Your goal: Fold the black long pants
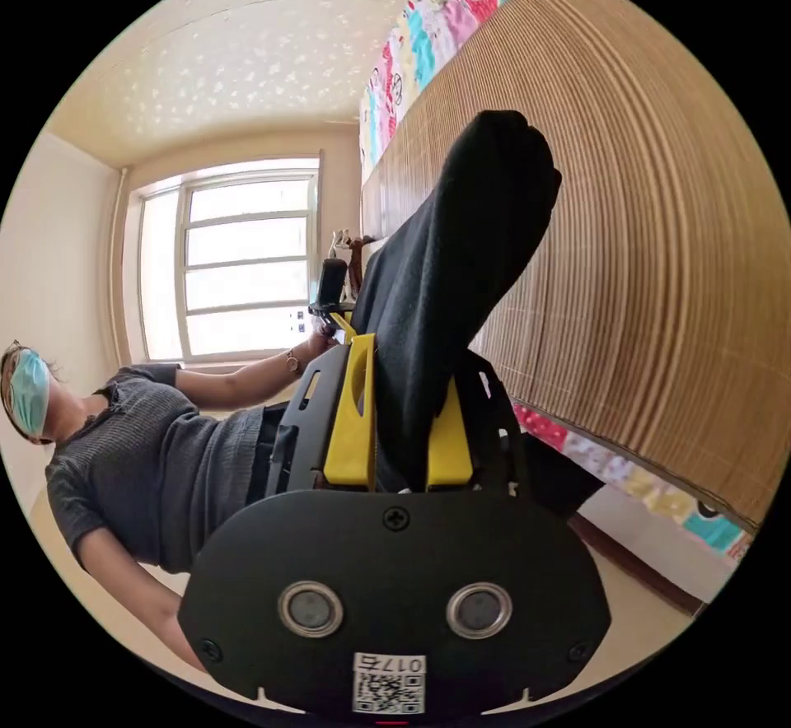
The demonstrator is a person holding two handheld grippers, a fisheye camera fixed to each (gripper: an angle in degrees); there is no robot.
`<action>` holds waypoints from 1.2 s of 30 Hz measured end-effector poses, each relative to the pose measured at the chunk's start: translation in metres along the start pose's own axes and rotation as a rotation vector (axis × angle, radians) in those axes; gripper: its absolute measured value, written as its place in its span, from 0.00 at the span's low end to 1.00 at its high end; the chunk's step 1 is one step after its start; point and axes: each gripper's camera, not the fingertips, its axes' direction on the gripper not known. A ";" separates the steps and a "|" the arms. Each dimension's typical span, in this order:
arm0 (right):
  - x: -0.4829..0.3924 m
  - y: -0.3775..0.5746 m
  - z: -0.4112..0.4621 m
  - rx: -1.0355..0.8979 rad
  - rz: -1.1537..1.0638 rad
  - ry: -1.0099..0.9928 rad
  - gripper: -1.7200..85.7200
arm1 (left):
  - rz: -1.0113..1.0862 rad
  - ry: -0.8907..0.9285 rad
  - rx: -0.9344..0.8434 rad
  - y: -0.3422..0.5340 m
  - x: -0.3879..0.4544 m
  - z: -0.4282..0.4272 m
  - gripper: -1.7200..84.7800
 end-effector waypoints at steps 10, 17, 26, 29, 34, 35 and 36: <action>-0.133 0.100 -0.302 0.249 -0.068 0.489 0.10 | 0.294 -0.013 -0.125 -0.269 0.145 0.290 0.10; 0.020 0.096 -0.325 0.245 0.535 0.645 0.17 | -0.042 -0.304 -0.161 -0.335 0.056 0.411 0.11; 0.060 0.104 -0.248 0.370 0.556 0.591 0.26 | -0.516 -0.674 -0.417 -0.124 -0.115 0.329 0.01; 0.024 0.101 -0.222 0.409 0.557 0.752 0.25 | -1.002 -0.829 -0.444 0.003 -0.133 0.240 0.01; -0.092 0.120 -0.169 0.703 0.621 1.251 0.17 | -1.195 -0.579 0.100 0.154 -0.036 0.162 0.01; -0.119 0.128 -0.147 0.833 0.588 1.303 0.15 | -1.193 -0.574 0.163 0.164 -0.024 0.161 0.01; -0.131 0.129 -0.135 0.887 0.555 1.307 0.13 | -1.200 -0.565 0.273 0.182 -0.001 0.164 0.01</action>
